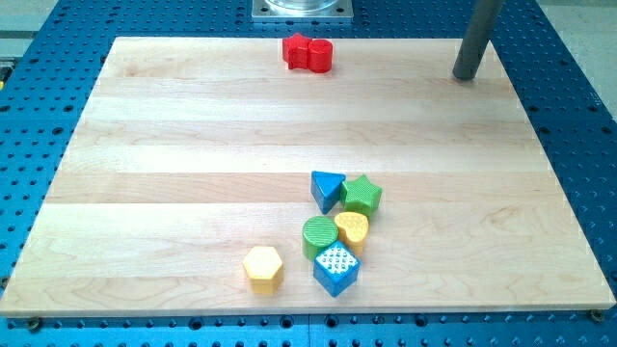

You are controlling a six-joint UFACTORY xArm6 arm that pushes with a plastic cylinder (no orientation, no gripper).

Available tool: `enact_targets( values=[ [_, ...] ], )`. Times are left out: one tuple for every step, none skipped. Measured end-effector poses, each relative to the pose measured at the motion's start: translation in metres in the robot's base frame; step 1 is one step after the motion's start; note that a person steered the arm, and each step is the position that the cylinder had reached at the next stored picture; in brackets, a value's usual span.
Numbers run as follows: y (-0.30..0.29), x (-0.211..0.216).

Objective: Place your hand parallel right of the cube

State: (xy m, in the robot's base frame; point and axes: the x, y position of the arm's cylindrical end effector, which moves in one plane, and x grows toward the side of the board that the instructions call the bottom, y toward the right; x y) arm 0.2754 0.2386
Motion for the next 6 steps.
enact_targets(
  values=[
    [0.005,0.0],
    [0.009,0.0],
    [0.014,0.0],
    [0.017,0.0],
    [0.019,0.0],
    [0.019,0.003]
  ],
)
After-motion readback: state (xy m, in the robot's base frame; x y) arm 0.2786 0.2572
